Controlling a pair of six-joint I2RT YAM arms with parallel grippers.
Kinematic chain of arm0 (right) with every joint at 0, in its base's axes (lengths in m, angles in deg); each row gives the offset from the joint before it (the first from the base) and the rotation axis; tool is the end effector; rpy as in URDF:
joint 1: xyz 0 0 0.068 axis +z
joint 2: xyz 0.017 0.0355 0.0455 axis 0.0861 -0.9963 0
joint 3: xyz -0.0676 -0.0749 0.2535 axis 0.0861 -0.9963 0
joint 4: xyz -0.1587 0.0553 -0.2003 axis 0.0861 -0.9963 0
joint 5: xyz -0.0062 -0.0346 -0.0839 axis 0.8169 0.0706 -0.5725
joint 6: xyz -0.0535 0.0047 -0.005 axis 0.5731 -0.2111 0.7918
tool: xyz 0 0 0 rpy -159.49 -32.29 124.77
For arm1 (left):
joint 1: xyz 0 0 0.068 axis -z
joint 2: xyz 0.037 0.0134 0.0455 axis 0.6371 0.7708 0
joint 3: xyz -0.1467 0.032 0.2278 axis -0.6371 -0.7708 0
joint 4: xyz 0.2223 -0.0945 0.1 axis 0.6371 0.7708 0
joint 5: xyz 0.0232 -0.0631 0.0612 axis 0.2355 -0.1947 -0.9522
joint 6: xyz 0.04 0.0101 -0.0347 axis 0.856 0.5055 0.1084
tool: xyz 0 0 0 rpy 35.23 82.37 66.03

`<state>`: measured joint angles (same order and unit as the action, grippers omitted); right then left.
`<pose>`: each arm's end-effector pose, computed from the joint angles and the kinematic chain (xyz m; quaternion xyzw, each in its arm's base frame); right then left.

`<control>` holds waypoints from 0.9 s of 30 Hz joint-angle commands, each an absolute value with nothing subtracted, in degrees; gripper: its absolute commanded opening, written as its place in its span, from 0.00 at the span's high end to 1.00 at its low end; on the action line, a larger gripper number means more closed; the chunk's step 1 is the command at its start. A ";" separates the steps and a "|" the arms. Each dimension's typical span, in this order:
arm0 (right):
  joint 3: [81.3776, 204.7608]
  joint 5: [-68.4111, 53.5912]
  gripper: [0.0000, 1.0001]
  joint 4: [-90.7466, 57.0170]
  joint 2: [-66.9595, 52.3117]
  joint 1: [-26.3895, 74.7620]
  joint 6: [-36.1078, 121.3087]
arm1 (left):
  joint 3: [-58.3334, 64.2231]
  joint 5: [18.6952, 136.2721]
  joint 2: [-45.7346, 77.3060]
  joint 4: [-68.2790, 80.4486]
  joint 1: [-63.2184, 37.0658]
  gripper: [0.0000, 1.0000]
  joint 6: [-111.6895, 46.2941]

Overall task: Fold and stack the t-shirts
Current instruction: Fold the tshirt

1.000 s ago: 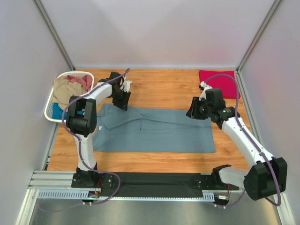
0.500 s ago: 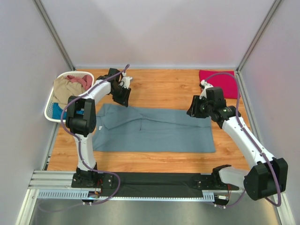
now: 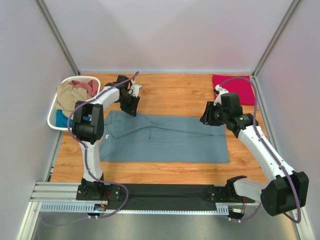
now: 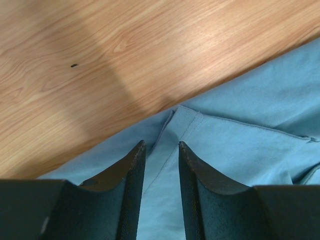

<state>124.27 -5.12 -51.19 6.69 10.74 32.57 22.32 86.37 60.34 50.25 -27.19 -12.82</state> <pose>0.2351 0.0723 0.2948 -0.0237 0.9212 0.1832 0.3424 0.4197 -0.1029 0.1766 0.1998 0.9541 -0.1528 0.1623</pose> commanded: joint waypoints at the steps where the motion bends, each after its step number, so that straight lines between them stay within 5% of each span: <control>1: 126.06 -5.73 0.63 -51.25 7.84 11.05 33.42 | 22.01 85.31 60.09 48.62 -27.36 0.60 -11.19; 16: 125.62 -5.82 0.63 -50.99 7.84 11.06 33.33 | 18.76 88.56 57.98 49.23 -27.36 0.71 -11.36; 22: 125.36 -5.82 0.63 -51.07 8.10 11.05 33.16 | 18.58 88.21 56.57 49.41 -27.36 0.97 -11.89; 27: 125.27 -5.91 0.63 -51.34 8.63 11.06 33.16 | 18.32 88.82 54.99 49.67 -27.27 1.00 -12.94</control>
<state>124.27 -5.14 -51.40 6.75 10.76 32.77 18.96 86.94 59.18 48.79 -27.43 -12.82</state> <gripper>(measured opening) 0.367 0.006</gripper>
